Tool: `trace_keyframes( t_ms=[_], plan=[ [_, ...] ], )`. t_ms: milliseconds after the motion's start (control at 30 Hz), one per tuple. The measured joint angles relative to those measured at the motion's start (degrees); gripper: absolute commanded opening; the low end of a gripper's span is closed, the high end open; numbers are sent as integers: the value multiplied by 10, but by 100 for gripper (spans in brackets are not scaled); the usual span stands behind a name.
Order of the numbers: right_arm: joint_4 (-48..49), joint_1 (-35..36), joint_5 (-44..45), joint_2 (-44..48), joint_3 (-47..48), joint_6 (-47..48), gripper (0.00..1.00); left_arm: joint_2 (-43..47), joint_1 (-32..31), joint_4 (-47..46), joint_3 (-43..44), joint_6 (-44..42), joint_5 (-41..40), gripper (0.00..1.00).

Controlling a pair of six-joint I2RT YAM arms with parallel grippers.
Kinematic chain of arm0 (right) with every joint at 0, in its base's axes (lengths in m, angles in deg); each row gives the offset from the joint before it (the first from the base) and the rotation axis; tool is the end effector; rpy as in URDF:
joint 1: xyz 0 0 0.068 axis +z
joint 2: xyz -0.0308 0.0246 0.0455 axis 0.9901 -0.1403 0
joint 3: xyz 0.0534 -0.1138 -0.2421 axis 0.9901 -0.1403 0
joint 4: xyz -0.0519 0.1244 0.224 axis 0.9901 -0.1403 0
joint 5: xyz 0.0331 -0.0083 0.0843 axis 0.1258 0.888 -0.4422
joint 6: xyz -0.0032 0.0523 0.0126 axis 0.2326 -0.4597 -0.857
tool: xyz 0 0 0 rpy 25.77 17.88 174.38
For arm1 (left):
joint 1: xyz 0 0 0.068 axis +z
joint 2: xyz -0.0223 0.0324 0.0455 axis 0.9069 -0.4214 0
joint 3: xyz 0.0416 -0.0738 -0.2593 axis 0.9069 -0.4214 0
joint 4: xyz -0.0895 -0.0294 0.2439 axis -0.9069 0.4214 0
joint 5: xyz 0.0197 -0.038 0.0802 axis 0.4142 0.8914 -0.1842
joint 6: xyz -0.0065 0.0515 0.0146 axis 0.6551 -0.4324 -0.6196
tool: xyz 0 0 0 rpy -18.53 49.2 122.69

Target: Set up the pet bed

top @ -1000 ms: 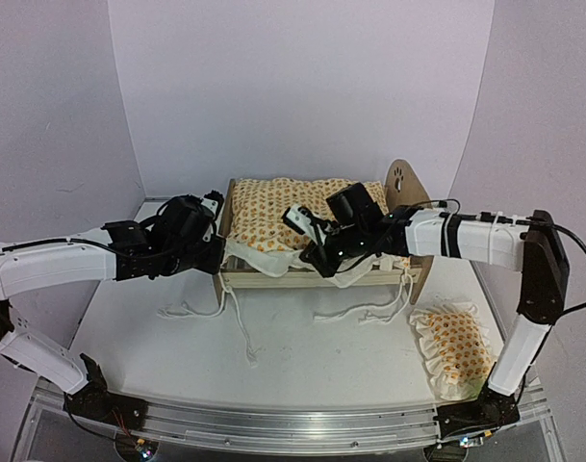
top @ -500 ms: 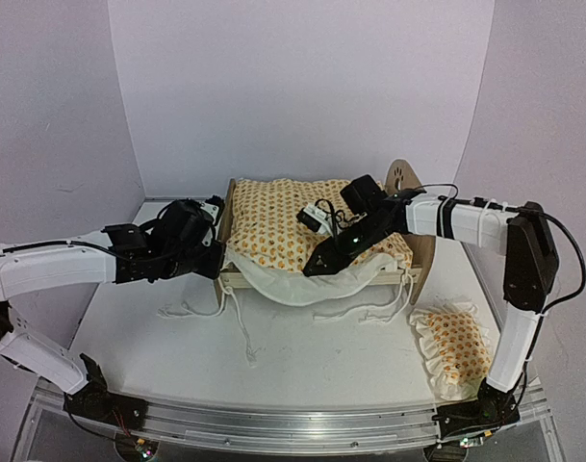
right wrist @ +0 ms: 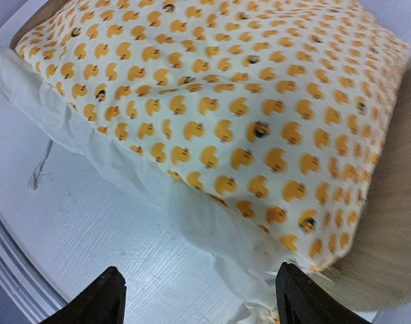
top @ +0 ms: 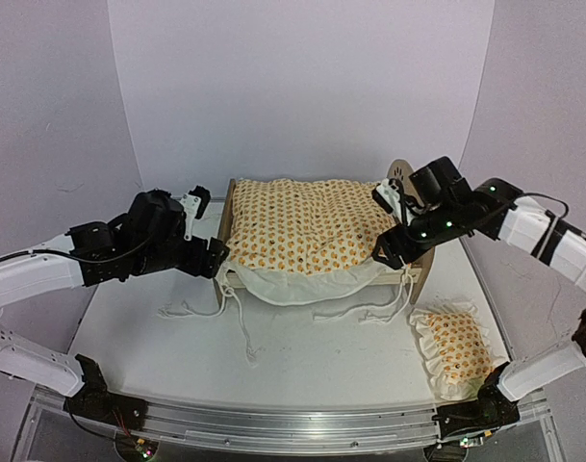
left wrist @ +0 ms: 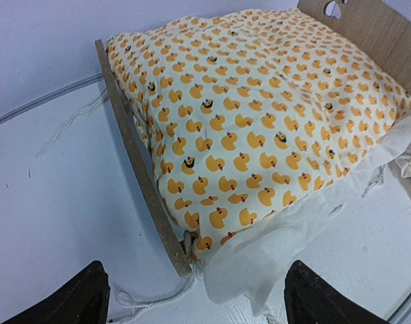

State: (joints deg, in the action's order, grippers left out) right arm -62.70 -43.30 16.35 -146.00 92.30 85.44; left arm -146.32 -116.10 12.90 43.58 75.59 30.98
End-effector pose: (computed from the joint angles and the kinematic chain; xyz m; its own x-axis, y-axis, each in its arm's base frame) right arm 0.2243 0.1799 0.3251 -0.6082 -0.5116 -0.6069 -0.6431 0.7658 -0.0011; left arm 0.1704 -0.1914 0.3021 -0.4998 0.2435 -0.8312 0.4469 0.8946 -0.0066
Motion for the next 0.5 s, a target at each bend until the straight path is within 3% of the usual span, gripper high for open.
trace_keyframes(
  t_ms=[67, 167, 267, 433, 500],
  plan=[
    [-1, 0, 44, 47, -36, -11, 75, 12, 0, -4, 10, 2, 11, 92],
    [6, 0, 85, 85, -90, -21, 64, 15, 1, -36, 20, 6, 46, 92],
    [32, 0, 112, 96, -156, -27, 61, -6, 1, -71, 28, 18, 83, 91],
    [112, 0, 122, 99, -252, -31, 64, -105, 1, -108, 79, 40, 136, 83],
    [169, 0, 120, 104, -282, -29, 58, -147, 2, -118, 95, 53, 148, 81]
  ],
)
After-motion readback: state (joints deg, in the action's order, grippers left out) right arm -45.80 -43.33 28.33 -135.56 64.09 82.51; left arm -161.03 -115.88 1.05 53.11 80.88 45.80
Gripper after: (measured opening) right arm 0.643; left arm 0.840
